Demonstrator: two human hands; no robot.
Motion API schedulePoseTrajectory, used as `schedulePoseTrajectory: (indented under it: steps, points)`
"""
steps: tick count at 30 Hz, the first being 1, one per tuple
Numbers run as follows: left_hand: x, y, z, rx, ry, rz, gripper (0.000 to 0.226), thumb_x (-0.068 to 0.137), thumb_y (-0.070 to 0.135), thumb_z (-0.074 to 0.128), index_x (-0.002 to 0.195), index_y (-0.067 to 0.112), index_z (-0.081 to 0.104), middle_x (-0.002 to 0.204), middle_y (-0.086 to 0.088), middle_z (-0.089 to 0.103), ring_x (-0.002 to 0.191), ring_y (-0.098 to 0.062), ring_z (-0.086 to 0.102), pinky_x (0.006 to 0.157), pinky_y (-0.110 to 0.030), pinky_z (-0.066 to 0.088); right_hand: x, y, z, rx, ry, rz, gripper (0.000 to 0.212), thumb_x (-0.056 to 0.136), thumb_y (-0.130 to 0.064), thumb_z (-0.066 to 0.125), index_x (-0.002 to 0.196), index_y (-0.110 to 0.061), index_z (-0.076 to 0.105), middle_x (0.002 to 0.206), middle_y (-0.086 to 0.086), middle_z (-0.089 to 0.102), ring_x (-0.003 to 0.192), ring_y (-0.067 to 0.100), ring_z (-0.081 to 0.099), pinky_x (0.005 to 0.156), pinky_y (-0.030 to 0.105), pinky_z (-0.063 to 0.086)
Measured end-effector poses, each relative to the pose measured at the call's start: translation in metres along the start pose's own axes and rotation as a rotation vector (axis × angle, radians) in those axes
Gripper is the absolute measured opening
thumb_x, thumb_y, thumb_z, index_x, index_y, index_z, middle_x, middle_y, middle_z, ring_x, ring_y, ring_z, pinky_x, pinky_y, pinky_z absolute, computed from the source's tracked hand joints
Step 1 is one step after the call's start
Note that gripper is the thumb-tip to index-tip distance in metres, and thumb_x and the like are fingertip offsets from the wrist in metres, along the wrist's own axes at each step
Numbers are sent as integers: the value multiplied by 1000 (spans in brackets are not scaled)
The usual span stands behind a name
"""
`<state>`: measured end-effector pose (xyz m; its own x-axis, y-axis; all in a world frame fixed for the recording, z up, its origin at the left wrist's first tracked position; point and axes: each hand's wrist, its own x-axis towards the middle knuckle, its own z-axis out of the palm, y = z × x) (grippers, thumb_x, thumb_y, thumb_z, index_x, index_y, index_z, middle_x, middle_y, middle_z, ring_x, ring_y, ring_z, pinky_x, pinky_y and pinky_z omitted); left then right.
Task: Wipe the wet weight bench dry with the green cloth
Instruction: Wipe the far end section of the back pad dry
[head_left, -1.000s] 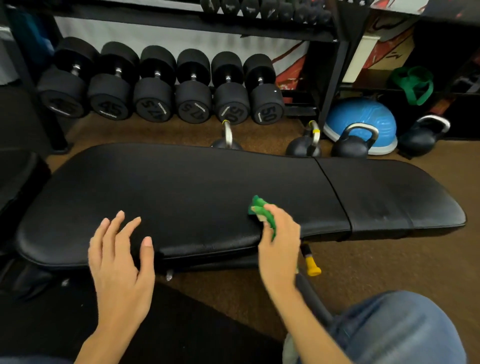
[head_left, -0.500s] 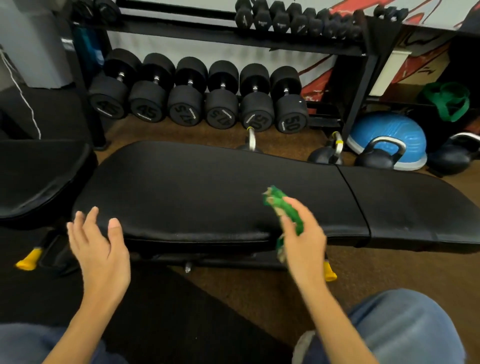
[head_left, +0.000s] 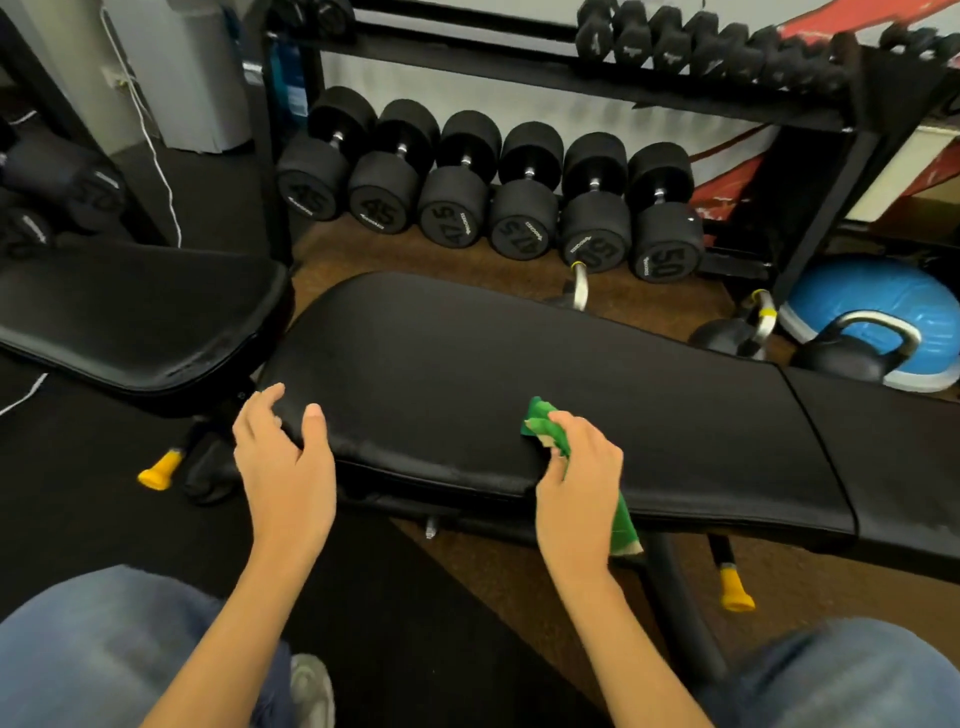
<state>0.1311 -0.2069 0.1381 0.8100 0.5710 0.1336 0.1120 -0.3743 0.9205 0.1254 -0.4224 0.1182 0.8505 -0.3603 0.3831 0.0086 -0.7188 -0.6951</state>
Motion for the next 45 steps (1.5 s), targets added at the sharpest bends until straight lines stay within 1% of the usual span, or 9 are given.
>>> schedulePoseTrajectory:
  steps: [6, 10, 16, 20, 26, 31, 37, 42, 45]
  points:
    - [54, 11, -5, -110, 51, 15, 30, 97, 22, 50, 127, 19, 51, 123, 6, 50, 110, -6, 50, 90, -20, 42, -9, -86, 68, 92, -354, -121, 42, 91, -1, 54, 130, -17, 53, 131, -3, 51, 119, 12, 40, 99, 28, 39]
    - [88, 18, -5, -133, 32, 28, 21, 97, 16, 49, 116, 17, 58, 108, 7, 58, 87, 11, 53, 71, -1, 39, 2, -134, 102, 249, -660, -180, 45, 93, -1, 49, 133, -22, 51, 131, -6, 51, 118, 7, 40, 98, 19, 35]
    - [128, 18, -15, -84, 98, -183, 28, 91, 42, 53, 113, 24, 55, 117, -1, 51, 100, -9, 53, 85, -24, 44, 55, -169, 134, 633, -807, -108, 33, 94, -8, 56, 122, -23, 60, 114, -11, 63, 94, -9, 57, 75, 3, 41]
    - [132, 40, -31, -125, 60, -350, 40, 82, 61, 53, 105, 28, 53, 110, -1, 54, 103, -16, 56, 93, -43, 48, 67, -201, 135, 694, -853, -82, 35, 95, -8, 55, 126, -22, 58, 118, -14, 62, 107, -7, 56, 89, 9, 44]
    - [130, 71, -87, -508, -25, -602, 34, 93, 44, 55, 111, 15, 61, 101, -1, 71, 90, -9, 69, 66, -19, 51, 61, -253, 127, 646, -1176, -61, 59, 87, -15, 69, 138, -31, 43, 125, -18, 58, 112, -8, 54, 92, 15, 47]
    - [113, 52, -145, -595, 26, -688, 29, 90, 27, 62, 112, 7, 63, 105, -9, 72, 100, -22, 69, 78, -30, 53, 39, -275, 138, 688, -1508, 47, 68, 84, -12, 72, 139, -37, 41, 135, -17, 51, 121, 1, 52, 96, 22, 48]
    - [60, 7, -189, -598, 158, -791, 31, 87, 2, 62, 118, 9, 63, 108, -8, 72, 101, -23, 69, 83, -34, 55, -12, -269, 171, 700, -1651, 455, 40, 90, -12, 64, 124, -30, 56, 122, 1, 62, 106, 17, 65, 85, 32, 54]
    - [24, -38, -202, -579, 279, -880, 28, 90, -3, 56, 116, 7, 64, 107, -6, 73, 101, -21, 69, 87, -35, 55, -64, -228, 210, 502, -1719, 860, 37, 93, -49, 50, 124, -30, 60, 123, 5, 66, 112, 24, 63, 100, 47, 46]
    - [6, -71, -203, -489, 319, -895, 29, 91, -1, 57, 116, 10, 64, 105, -1, 73, 99, -16, 69, 84, -31, 56, -88, -209, 222, 303, -1856, 617, 64, 73, -69, 62, 128, -38, 54, 127, -7, 62, 119, 15, 57, 103, 45, 43]
